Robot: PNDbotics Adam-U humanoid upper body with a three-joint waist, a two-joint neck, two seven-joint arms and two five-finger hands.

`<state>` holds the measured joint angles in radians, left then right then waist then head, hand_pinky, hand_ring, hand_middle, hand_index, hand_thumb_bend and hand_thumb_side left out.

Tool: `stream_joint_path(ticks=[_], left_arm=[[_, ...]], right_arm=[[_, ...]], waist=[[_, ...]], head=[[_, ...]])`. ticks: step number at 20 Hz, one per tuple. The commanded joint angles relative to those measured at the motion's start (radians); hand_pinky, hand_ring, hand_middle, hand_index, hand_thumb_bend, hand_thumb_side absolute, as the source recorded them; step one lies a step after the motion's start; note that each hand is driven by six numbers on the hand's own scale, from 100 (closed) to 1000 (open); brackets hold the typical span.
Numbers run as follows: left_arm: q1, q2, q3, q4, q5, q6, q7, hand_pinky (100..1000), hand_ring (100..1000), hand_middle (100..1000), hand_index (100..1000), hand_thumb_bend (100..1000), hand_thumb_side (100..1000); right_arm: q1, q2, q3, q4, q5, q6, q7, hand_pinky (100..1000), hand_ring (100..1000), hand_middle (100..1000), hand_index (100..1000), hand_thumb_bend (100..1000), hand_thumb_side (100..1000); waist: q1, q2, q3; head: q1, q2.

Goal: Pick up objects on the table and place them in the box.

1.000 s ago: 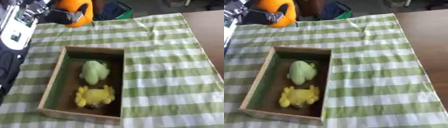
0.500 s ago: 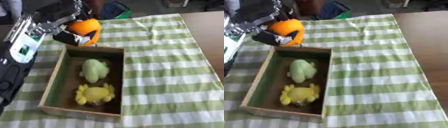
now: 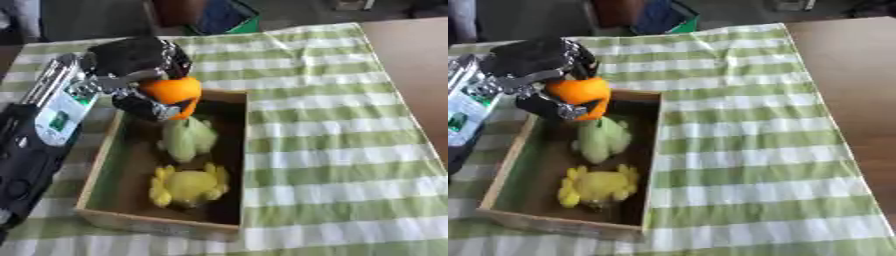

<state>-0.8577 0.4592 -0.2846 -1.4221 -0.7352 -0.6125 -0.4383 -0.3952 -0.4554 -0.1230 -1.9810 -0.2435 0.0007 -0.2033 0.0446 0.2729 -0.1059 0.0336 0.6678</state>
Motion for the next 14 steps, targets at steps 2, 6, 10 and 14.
stream_joint_path(ticks=[2, 6, 10, 14], left_arm=[[0.004, -0.001, -0.018, 0.006, -0.015, -0.015, -0.039, 253, 478, 505, 277, 100, 259], [0.019, -0.005, -0.031, 0.022, -0.043, -0.032, -0.083, 288, 510, 540, 434, 100, 246], [0.02, 0.001, -0.032, 0.021, -0.073, -0.046, -0.103, 360, 578, 622, 630, 100, 258], [0.009, 0.016, -0.02, -0.037, -0.113, -0.06, -0.074, 414, 623, 677, 731, 305, 767]], right_arm=[[-0.008, -0.022, -0.01, -0.019, 0.007, 0.001, 0.0, 728, 718, 556, 822, 100, 849], [-0.01, -0.022, -0.01, -0.019, 0.007, 0.001, 0.002, 728, 717, 554, 822, 100, 850], [-0.008, -0.022, -0.009, -0.019, 0.008, 0.003, 0.003, 727, 717, 553, 822, 100, 848], [-0.007, -0.022, -0.008, -0.019, 0.007, 0.005, 0.004, 727, 716, 551, 821, 100, 845]], waist=[[-0.003, -0.012, 0.002], [-0.002, -0.01, 0.003], [0.0, -0.01, 0.004], [0.002, -0.014, 0.008]], head=[[-0.004, 0.002], [-0.006, 0.002], [-0.009, 0.0], [-0.013, -0.003]])
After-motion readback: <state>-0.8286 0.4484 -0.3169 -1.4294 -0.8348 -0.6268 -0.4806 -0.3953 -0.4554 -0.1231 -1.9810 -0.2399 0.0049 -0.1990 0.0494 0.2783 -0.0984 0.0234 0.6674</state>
